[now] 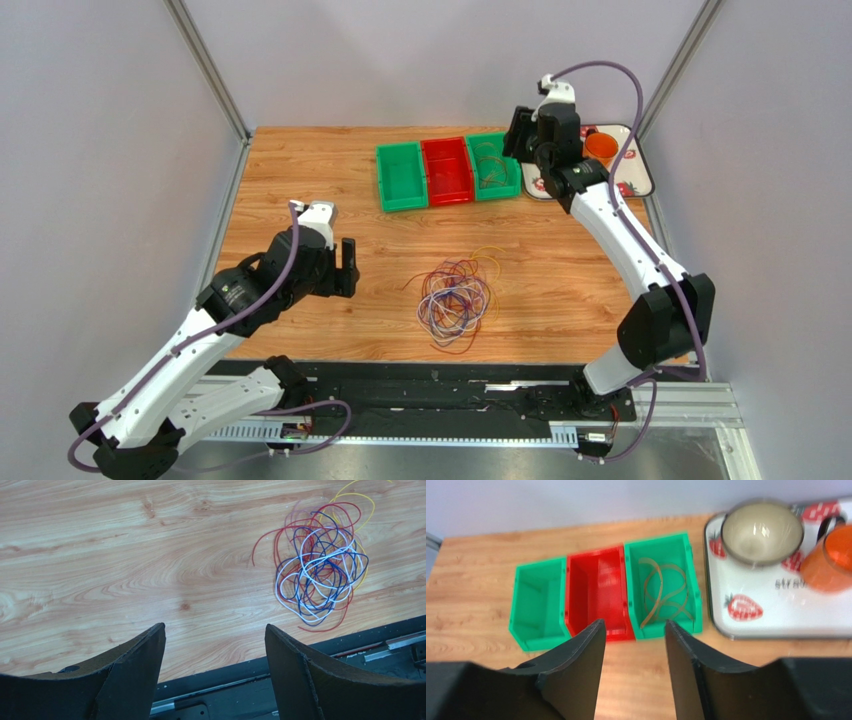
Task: Untangle the cables
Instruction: Place the cable in the bin, then untie the cable.
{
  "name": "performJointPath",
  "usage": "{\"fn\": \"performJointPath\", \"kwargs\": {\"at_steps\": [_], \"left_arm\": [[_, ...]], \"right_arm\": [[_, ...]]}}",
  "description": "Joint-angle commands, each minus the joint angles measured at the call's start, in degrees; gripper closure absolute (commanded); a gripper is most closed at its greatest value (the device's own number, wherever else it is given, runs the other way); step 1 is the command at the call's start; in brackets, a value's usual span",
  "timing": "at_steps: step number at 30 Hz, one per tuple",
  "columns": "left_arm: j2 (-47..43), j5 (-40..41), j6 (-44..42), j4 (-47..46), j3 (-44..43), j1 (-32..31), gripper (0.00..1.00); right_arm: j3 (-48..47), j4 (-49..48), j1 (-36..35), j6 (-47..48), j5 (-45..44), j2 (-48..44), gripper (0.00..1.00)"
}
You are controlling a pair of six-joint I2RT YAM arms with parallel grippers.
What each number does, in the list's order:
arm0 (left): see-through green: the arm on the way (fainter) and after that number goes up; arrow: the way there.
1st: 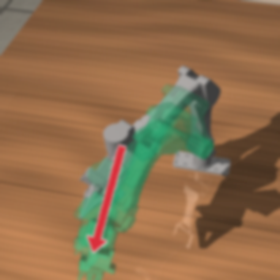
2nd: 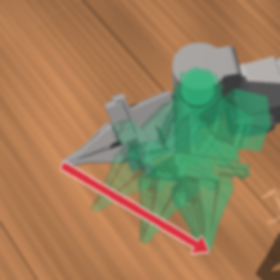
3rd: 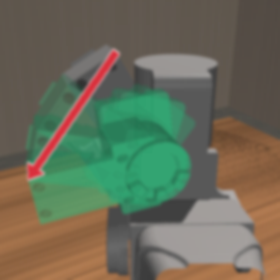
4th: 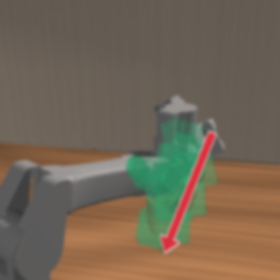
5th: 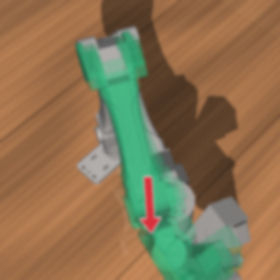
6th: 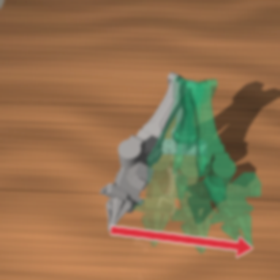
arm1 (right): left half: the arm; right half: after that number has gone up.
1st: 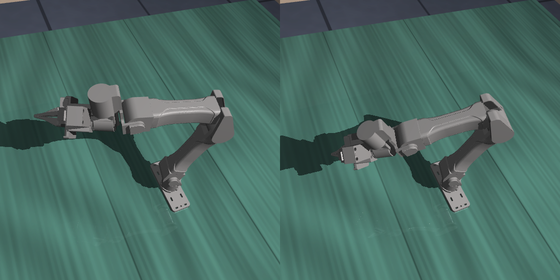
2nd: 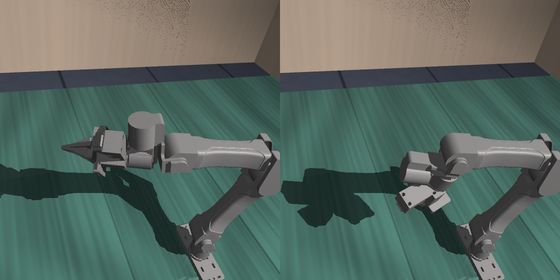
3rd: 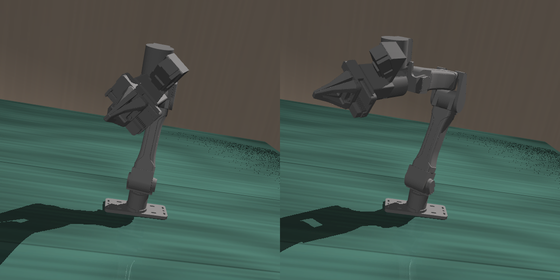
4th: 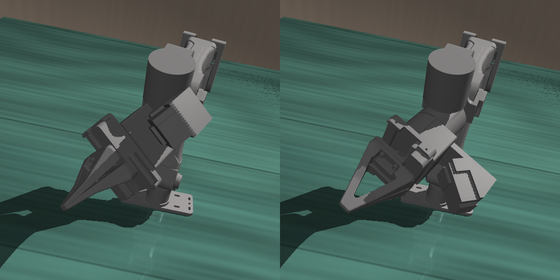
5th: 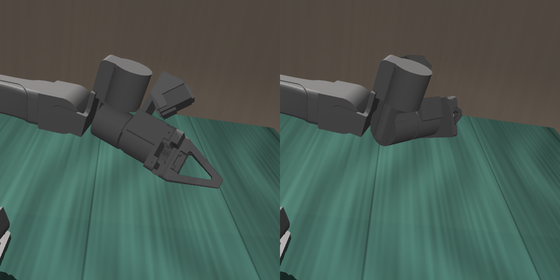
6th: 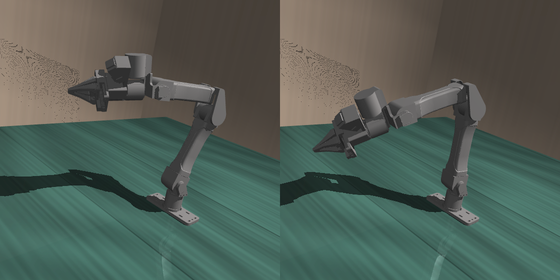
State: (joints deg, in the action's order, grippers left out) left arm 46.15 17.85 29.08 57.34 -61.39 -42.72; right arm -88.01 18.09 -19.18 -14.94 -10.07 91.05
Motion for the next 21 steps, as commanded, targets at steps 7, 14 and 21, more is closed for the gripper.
{"fn": "performJointPath", "kwargs": {"at_steps": [7,14,21], "left_arm": [[13.9,-6.9,3.4,-16.5,1.0,-0.2,0.19],[23.9,-9.4,3.6,-24.5,-0.9,-1.0,0.19],[32.4,-10.7,4.1,-29.6,-2.2,-1.8,0.24]], "right_arm": [[25.5,6.1,-1.7,-16.7,7.1,-15.3,0.50],[33.9,7.1,-2.4,-18.4,13.7,-22.0,0.50],[38.7,4.1,-4.2,-20.5,19.8,-22.5,0.50]]}}
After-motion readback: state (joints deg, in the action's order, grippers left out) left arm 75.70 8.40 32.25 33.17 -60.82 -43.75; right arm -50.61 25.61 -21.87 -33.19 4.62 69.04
